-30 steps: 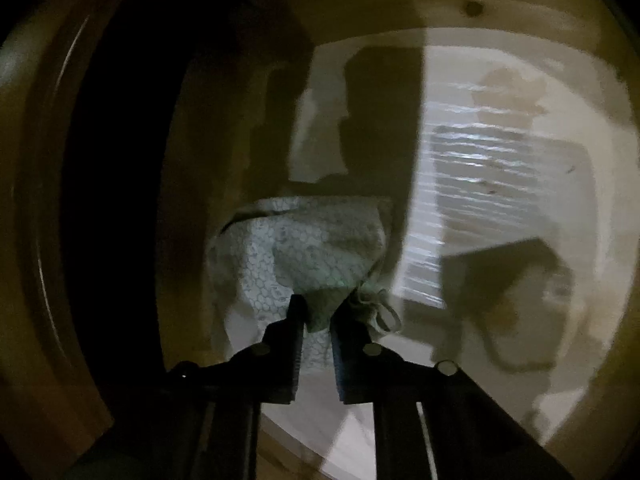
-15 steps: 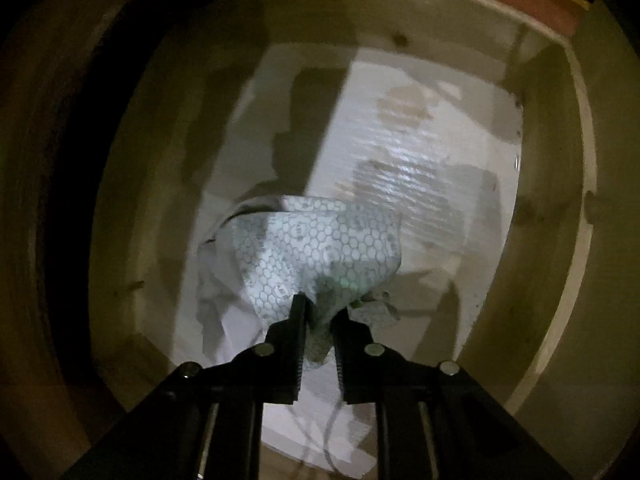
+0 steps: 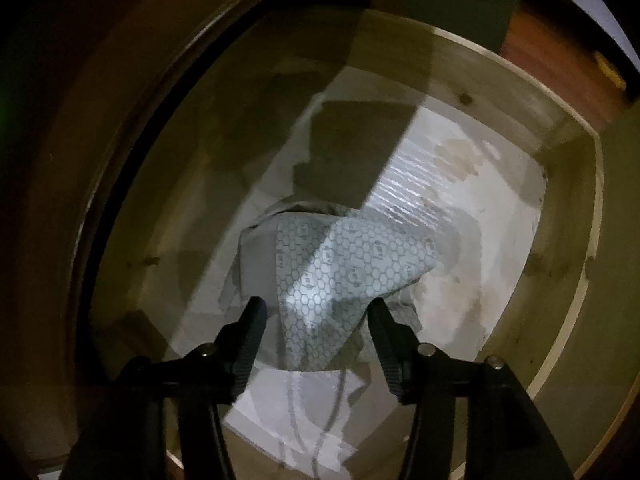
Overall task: Take underwear out of drawer
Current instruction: 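Lift the grey hexagon-print underwear out of the drawer with the left gripper, then carry the grey underwear over the shoe box and open the left gripper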
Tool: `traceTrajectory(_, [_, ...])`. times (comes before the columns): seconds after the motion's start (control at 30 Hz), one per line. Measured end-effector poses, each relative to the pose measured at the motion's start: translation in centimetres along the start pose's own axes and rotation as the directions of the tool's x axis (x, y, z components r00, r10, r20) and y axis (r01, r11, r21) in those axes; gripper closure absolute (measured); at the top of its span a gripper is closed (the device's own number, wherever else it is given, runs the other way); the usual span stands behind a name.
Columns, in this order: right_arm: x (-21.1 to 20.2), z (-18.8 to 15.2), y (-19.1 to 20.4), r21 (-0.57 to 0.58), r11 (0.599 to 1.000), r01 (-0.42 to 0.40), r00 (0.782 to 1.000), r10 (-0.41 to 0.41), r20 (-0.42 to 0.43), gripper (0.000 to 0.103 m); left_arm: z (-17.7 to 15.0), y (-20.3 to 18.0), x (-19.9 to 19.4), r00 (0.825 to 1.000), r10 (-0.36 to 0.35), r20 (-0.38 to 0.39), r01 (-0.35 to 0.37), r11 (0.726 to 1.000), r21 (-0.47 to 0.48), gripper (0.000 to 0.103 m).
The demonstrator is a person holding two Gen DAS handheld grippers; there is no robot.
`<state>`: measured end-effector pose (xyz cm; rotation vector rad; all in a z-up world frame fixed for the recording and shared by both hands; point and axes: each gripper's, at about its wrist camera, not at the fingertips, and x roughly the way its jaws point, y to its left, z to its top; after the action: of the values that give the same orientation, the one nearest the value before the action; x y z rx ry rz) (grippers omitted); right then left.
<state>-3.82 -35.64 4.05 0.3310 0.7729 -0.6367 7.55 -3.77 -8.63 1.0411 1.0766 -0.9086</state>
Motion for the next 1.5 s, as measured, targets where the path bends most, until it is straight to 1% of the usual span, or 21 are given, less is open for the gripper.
traceTrajectory(0.03, [0.1,0.0,0.0,0.000,1.000,-0.002,1.000,0.002,-0.002,0.054,0.2,0.3,0.3,1.000,-0.014,-0.009,0.014,1.000,0.000,0.038])
traceTrajectory(0.07, [0.2,0.0,-0.1,0.000,1.000,-0.002,1.000,0.002,-0.002,0.054,0.2,0.4,0.6,0.999,-0.024,-0.023,0.024,1.000,0.007,0.037])
traceTrajectory(0.13, [0.2,0.0,0.0,0.000,1.000,-0.006,1.000,0.006,-0.002,0.054,0.4,0.5,1.5,0.999,-0.011,-0.048,0.013,0.999,0.038,0.037])
traceTrajectory(0.27, [0.4,-0.1,0.0,-0.004,1.000,-0.009,1.000,0.009,-0.004,0.054,0.2,0.8,2.6,0.998,0.004,-0.064,0.001,0.997,0.075,0.034])
traceTrajectory(0.3, [0.4,-0.1,0.0,-0.004,1.000,-0.010,1.000,0.010,-0.004,0.054,-0.1,1.7,3.0,0.998,0.007,-0.064,-0.001,0.997,0.080,0.034])
traceTrajectory(0.47, [0.4,-0.1,0.0,-0.005,1.000,-0.009,1.000,0.009,-0.004,0.054,0.1,0.3,3.4,0.999,0.036,-0.024,-0.034,0.996,0.077,0.034])
traceTrajectory(0.5, [0.5,-0.1,0.0,-0.005,1.000,-0.009,1.000,0.009,-0.004,0.054,-0.3,-0.6,3.5,0.999,0.040,-0.024,-0.038,0.996,0.078,0.035])
traceTrajectory(0.53, [0.4,-0.1,0.0,-0.005,1.000,-0.011,1.000,0.011,-0.005,0.054,-0.5,-0.7,3.5,0.999,0.046,-0.025,-0.044,0.996,0.083,0.046])
traceTrajectory(0.57, [0.4,-0.1,0.0,-0.005,1.000,-0.011,1.000,0.011,-0.004,0.054,-0.4,-1.0,3.3,0.998,0.058,-0.026,-0.055,0.994,0.092,0.055])
traceTrajectory(0.6, [0.4,0.0,0.0,-0.005,1.000,-0.011,1.000,0.011,-0.004,0.054,0.0,-1.8,2.9,0.997,0.067,-0.028,-0.064,0.992,0.106,0.059])
traceTrajectory(0.67, [0.4,0.0,0.1,-0.007,1.000,-0.010,1.000,0.010,-0.002,0.054,1.2,-3.0,1.6,0.997,0.076,-0.029,-0.072,0.989,0.133,0.075])
traceTrajectory(0.77, [0.4,-0.1,0.1,-0.004,1.000,-0.016,1.000,0.016,-0.002,0.054,1.0,-3.4,0.7,0.996,0.087,-0.023,-0.082,0.987,0.141,0.083])
traceTrajectory(0.87, [0.2,-0.2,0.0,-0.002,1.000,-0.019,1.000,0.019,0.001,0.054,0.7,-3.4,-0.4,0.997,0.080,-0.018,-0.077,0.989,0.123,0.086])
traceTrajectory(0.93, [0.1,-0.3,0.1,-0.004,1.000,-0.022,1.000,0.022,0.001,0.054,1.3,-2.8,-0.8,0.996,0.083,-0.017,-0.080,0.990,0.113,0.086])
traceTrajectory(1.07, [-0.3,-0.4,0.0,-0.007,1.000,-0.024,1.000,0.024,0.010,0.054,0.9,-2.1,-1.9,0.996,0.083,-0.023,-0.081,0.993,0.085,0.087])
traceTrajectory(1.1, [-0.4,-0.4,0.1,-0.015,1.000,-0.018,1.000,0.018,0.016,0.054,1.4,-1.6,-2.2,0.997,0.080,-0.017,-0.078,0.994,0.078,0.087])
traceTrajectory(1.17, [-0.5,-0.4,0.2,-0.019,1.000,-0.012,1.000,0.013,0.022,0.054,1.4,-2.2,-2.6,0.997,0.075,-0.018,-0.074,0.995,0.061,0.087])
traceTrajectory(1.2, [-0.6,-0.3,0.3,-0.021,1.000,-0.010,1.000,0.010,0.025,0.054,1.2,-2.1,-3.0,0.996,0.085,-0.013,-0.084,0.995,0.052,0.087])
traceTrajectory(1.33, [-0.9,-0.2,0.3,-0.033,0.999,0.018,0.999,-0.016,0.050,0.054,0.1,-2.0,-4.4,0.997,0.082,0.010,-0.082,0.997,-0.010,0.087])
traceTrajectory(1.4, [-1.0,-0.1,0.3,-0.038,0.999,0.036,0.997,-0.033,0.064,0.054,-0.2,-1.9,-5.5,0.995,0.095,0.024,-0.094,0.995,-0.033,0.087])
traceTrajectory(1.5, [-1.0,0.2,0.1,-0.041,0.997,0.065,0.995,-0.062,0.077,0.054,-0.7,-2.8,-5.5,0.993,0.112,0.047,-0.108,0.992,-0.070,0.087])
